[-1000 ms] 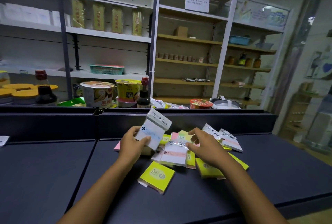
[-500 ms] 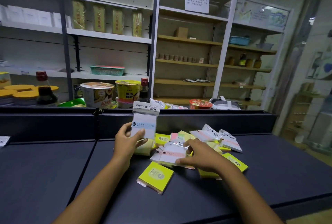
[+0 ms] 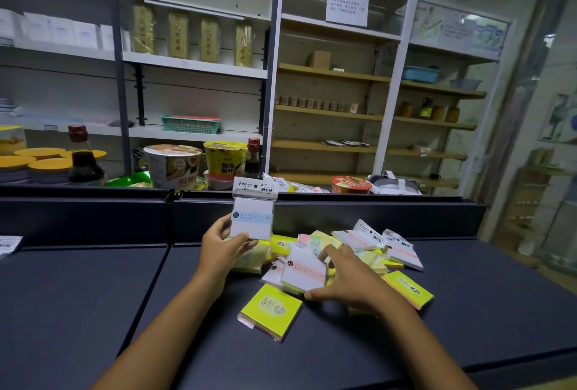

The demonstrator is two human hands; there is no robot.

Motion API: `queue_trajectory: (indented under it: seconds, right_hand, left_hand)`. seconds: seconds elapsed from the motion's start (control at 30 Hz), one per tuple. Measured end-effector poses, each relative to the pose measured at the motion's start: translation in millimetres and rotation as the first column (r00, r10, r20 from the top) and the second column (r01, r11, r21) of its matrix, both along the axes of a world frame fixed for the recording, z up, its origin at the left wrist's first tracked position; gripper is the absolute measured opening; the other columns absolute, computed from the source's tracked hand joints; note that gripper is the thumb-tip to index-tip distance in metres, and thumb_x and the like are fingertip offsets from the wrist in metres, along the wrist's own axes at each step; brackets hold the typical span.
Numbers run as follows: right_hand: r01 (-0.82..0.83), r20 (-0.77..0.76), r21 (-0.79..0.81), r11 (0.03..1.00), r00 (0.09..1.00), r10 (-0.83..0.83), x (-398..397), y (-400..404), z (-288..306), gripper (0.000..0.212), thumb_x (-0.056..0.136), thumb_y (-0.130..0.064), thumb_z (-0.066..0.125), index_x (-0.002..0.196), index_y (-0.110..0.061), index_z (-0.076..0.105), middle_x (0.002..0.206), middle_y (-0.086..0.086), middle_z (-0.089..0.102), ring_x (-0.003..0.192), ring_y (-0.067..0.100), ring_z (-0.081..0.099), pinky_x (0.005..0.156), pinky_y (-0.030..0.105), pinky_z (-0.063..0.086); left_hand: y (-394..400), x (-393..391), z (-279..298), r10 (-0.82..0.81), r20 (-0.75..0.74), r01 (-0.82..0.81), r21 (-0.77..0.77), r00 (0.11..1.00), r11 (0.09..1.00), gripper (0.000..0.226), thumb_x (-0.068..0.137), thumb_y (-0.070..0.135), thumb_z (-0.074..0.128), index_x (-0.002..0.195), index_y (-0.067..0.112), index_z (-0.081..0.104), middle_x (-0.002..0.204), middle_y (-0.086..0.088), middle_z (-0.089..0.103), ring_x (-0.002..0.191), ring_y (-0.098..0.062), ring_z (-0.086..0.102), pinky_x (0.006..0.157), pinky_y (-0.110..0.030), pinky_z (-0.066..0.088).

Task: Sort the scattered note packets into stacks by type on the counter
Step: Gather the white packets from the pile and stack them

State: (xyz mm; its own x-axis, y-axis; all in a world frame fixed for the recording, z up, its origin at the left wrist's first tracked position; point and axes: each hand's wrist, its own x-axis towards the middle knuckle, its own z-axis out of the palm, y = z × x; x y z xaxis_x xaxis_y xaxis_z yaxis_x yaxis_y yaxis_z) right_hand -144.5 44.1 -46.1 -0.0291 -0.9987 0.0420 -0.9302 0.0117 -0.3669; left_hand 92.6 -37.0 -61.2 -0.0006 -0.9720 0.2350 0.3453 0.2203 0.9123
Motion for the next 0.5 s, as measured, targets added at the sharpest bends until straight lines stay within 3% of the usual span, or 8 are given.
queue_trajectory:
  seconds: [0.17,0.3,0.5]
  right_hand:
    - [0.052,0.202,-0.141,0.989,0.979,-0.022,4.2,12.0,-1.5,0.073,0.056,-0.061,0.079,0.115,-0.046,0.038,0.117,-0.004,0.044,0.094,0.016,0.06,0.08,0.034,0.053]
    - [0.067,0.518,-0.215,0.974,0.854,0.055,14.6,24.6,0.8,0.072,0.059,-0.033,0.087,0.114,-0.041,0.041,0.101,0.002,0.066,0.085,0.027,0.07,0.074,0.047,0.061]
    - [0.013,0.695,-0.288,0.958,0.69,0.2,51.2,34.7,3.6,0.072,0.077,0.003,0.078,0.127,-0.036,0.042,0.107,0.007,0.069,0.084,0.017,0.07,0.071,0.03,0.058]
  left_hand:
    - [6.0,4.6,2.8,0.009,0.001,-0.009,-0.032,1.0,0.999,0.038,0.089,-0.011,0.058,0.121,0.01,0.055,0.105,-0.008,0.072,0.088,-0.019,0.073,0.07,-0.024,0.06]
    - [13.8,18.8,1.1,0.017,-0.043,-0.018,-0.027,0.999,0.999,0.04,0.089,-0.012,0.057,0.124,0.009,0.055,0.107,-0.009,0.072,0.092,-0.022,0.073,0.071,-0.026,0.06]
    - [41.6,53.2,6.4,0.03,-0.074,-0.035,-0.07,0.997,0.997,0.035,0.09,-0.011,0.057,0.114,0.014,0.06,0.098,-0.004,0.077,0.085,-0.022,0.074,0.07,-0.023,0.059]
